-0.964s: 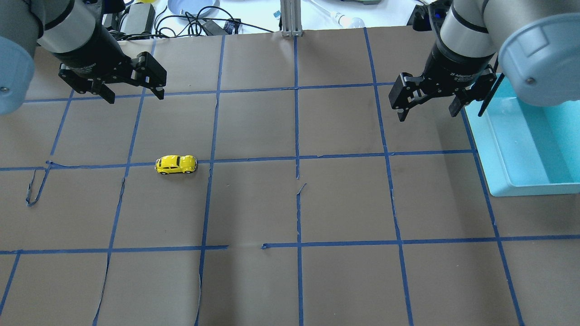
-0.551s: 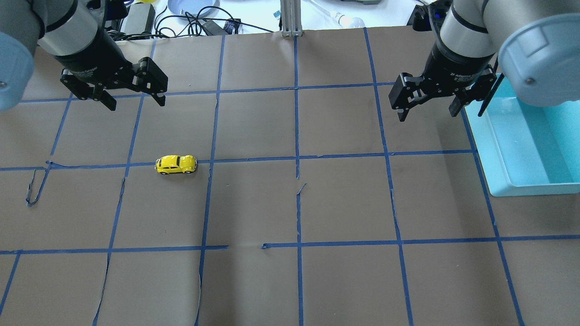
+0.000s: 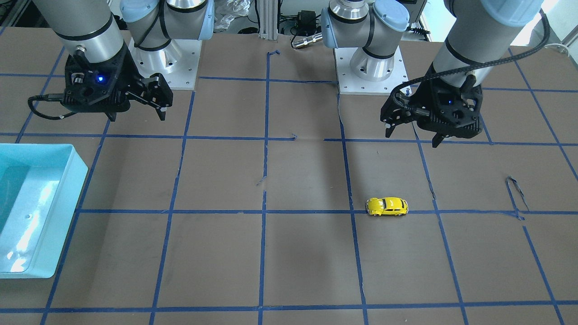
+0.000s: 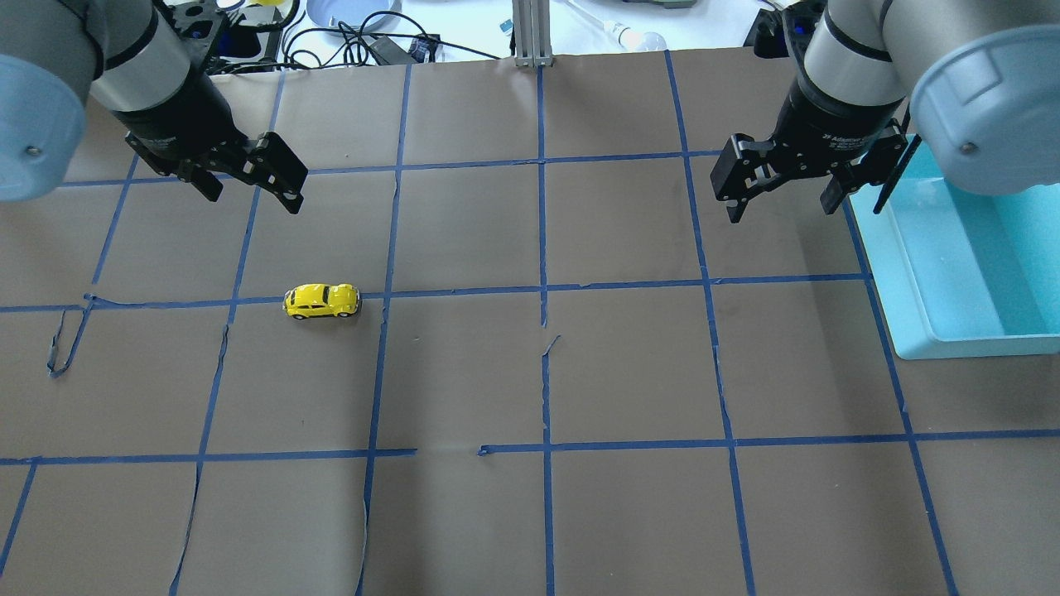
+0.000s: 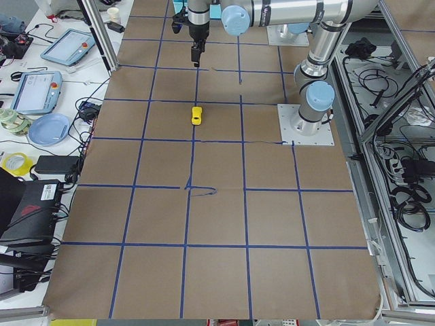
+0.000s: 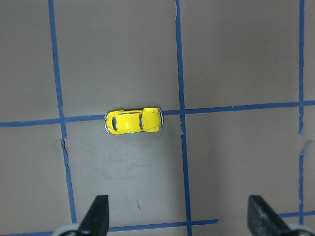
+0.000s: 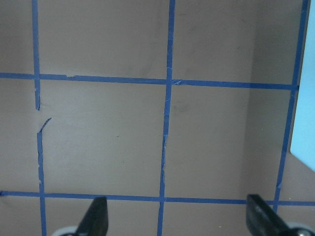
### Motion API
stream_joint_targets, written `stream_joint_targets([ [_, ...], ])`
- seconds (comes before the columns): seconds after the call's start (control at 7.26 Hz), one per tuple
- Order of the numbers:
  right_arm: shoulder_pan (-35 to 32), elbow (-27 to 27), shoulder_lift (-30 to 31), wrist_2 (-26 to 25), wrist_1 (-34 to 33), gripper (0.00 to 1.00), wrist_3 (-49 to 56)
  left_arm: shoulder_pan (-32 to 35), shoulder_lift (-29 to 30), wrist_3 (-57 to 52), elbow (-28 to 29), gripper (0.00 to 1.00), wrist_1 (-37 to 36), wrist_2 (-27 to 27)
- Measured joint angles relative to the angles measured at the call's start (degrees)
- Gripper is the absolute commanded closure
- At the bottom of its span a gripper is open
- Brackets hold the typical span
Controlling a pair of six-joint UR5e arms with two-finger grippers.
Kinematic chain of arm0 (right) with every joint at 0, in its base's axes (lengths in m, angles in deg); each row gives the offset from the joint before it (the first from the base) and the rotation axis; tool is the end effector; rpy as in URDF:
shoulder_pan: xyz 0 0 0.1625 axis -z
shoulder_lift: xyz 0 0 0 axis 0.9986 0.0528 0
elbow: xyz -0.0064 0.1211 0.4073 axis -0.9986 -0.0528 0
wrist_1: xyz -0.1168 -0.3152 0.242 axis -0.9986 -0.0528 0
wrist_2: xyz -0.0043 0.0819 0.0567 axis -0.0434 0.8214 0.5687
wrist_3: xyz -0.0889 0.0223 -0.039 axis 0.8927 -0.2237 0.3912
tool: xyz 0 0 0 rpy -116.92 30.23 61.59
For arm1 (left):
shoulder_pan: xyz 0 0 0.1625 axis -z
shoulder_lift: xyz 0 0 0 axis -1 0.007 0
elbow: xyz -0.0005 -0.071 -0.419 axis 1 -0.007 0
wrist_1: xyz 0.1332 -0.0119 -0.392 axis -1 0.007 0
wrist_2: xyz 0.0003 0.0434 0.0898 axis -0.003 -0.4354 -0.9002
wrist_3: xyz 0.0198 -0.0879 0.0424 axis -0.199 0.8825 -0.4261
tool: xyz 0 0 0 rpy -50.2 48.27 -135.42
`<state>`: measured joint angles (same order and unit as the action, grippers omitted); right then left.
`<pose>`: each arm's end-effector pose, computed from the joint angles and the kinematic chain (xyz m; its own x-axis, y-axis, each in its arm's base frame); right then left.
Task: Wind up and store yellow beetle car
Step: 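Lower the left gripper over the yellow beetle car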
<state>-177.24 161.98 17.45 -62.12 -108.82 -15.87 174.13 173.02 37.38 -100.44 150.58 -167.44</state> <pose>0.1345 -0.4825 0.4680 -0.9985 -0.0536 0.0082 -0.0534 0.9984 0.0187 -0.0853 -0.5206 0.4531 -0.9488 0.3156 0.0105 0.3155 0.9489 -0.0074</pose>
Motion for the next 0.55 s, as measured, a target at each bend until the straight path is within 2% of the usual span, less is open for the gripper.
stream_joint_targets([
  [0.41,0.0,0.53,0.07,0.01,-0.07,0.0,0.06,-0.3,6.62,-25.72,-4.94,0.02,-7.35,-0.71],
  [0.55,0.0,0.58,0.08,-0.05,-0.08,0.0,0.17,-0.44,8.19,-37.26,-6.22,0.03,-9.6,-2.28],
])
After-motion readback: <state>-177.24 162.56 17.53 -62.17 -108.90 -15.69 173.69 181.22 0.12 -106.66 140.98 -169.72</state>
